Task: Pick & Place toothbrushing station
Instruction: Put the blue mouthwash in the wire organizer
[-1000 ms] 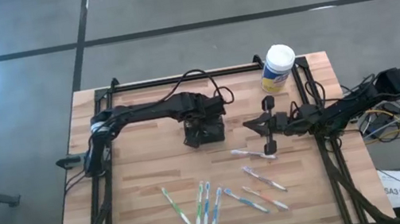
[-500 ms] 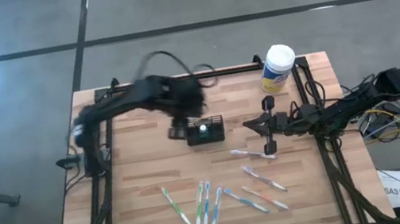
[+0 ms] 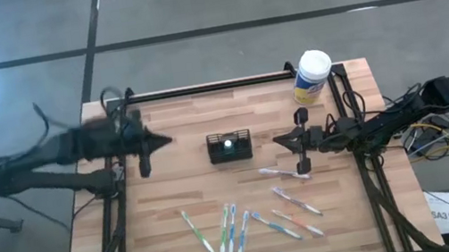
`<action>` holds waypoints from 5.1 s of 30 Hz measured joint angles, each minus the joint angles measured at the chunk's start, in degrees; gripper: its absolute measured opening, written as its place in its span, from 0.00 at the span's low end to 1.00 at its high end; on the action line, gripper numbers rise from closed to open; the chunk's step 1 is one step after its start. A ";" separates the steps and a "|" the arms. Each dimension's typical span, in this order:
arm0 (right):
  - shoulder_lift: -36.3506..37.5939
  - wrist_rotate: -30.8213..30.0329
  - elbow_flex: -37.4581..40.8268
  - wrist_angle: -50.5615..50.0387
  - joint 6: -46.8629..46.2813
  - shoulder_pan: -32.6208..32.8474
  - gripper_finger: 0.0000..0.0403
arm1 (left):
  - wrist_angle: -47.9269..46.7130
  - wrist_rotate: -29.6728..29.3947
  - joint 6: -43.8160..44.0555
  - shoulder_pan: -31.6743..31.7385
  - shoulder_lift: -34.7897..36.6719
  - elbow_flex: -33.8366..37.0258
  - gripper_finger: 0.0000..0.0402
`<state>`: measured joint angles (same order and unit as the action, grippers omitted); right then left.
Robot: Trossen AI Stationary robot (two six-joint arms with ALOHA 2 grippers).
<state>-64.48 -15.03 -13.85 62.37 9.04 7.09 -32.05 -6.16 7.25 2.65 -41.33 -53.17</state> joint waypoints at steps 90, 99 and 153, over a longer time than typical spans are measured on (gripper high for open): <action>-68.11 13.60 -114.01 -135.86 -32.79 30.64 0.56 | 22.88 3.90 -1.18 -0.84 32.14 36.59 0.06; -68.11 13.87 -112.26 -133.83 -31.47 30.84 0.56 | 22.87 3.87 -1.19 -0.84 32.14 36.59 0.06; -67.98 15.54 -108.76 -131.86 -27.61 30.79 0.21 | 22.10 3.79 -2.30 -0.83 32.14 36.59 0.06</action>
<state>-132.46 0.51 -122.61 -69.49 -18.57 37.88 -9.95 -2.37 4.95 1.82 -9.19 -16.58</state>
